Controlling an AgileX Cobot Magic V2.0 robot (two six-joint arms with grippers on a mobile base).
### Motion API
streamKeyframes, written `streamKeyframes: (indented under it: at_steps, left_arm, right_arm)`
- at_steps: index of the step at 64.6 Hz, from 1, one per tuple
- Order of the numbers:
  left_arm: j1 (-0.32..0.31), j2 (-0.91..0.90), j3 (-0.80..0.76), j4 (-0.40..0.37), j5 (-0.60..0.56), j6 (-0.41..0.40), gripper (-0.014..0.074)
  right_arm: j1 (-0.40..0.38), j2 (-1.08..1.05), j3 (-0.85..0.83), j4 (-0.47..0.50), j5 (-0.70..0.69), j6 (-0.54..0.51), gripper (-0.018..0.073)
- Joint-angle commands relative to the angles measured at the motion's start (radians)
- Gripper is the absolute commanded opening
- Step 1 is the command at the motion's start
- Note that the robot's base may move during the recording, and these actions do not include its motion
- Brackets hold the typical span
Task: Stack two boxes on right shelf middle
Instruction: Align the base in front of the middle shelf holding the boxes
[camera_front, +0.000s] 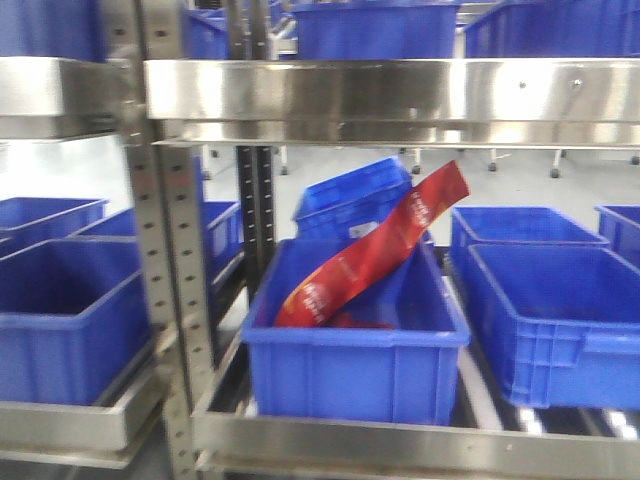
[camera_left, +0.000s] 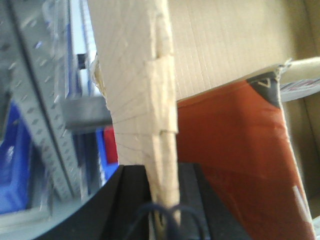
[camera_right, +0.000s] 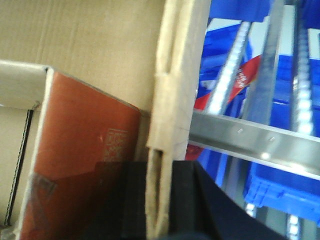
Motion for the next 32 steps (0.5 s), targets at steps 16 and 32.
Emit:
streamKeyframes:
  at_steps: [16, 32]
  left_arm:
    - [0.004, -0.017, -0.014, 0.015, -0.061, 0.004, -0.0111]
    - [0.004, -0.017, -0.014, 0.015, -0.061, 0.004, -0.0111]
  right_arm:
    - [-0.004, -0.015, -0.010, -0.026, -0.038, -0.011, -0.0154]
    - [-0.004, -0.015, -0.010, -0.026, -0.038, -0.011, -0.0154]
